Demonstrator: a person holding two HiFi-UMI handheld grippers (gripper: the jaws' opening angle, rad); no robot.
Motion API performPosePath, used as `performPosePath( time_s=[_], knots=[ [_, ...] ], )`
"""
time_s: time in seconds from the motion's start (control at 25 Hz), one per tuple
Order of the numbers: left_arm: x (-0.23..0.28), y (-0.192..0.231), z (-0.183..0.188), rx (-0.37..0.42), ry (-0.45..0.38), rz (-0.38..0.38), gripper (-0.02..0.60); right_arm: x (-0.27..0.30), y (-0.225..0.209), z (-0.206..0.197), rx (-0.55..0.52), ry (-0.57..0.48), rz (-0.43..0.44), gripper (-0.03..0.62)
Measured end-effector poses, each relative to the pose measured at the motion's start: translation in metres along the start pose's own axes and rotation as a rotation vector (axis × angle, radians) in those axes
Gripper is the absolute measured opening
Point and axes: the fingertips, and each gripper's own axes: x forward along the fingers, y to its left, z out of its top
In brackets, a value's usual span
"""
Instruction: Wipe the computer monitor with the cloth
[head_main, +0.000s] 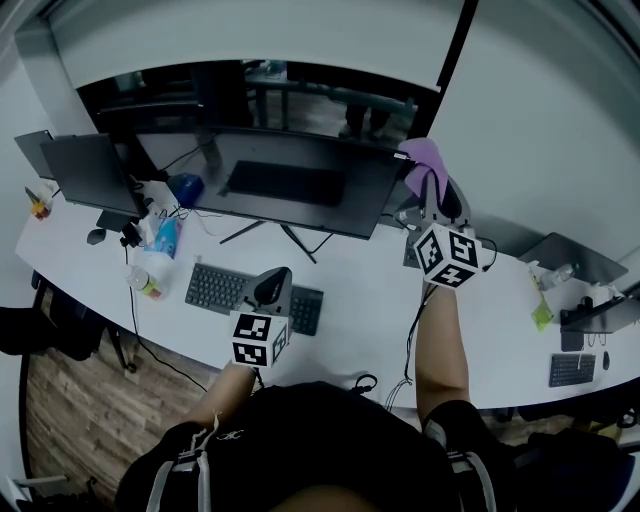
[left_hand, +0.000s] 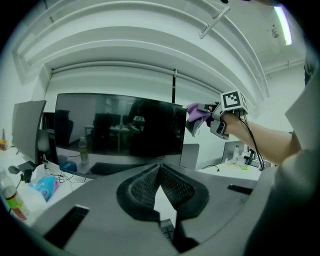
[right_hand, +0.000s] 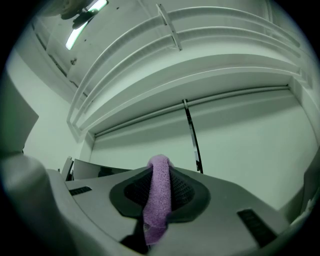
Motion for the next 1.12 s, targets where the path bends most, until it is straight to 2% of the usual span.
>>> performPosePath(
  time_s=[0.6,0.8,1.12],
  knots=[
    [-0.008,0.006,-0.007,-0.004,0.021,0.033,0.014,0.029,0.025,-0.03,-0.064,0.099,0.104,0.077],
    [-0.013,0.009,-0.012,-0.008,0.032,0.054,0.014,0.034,0.029,-0.033,-0.116,0.102,0.109,0.077],
    [-0.023,0.006,-0.021,-0.017,0.047,0.095,0.014,0.032,0.028,-0.035,-0.081,0.085,0.125,0.077]
  ],
)
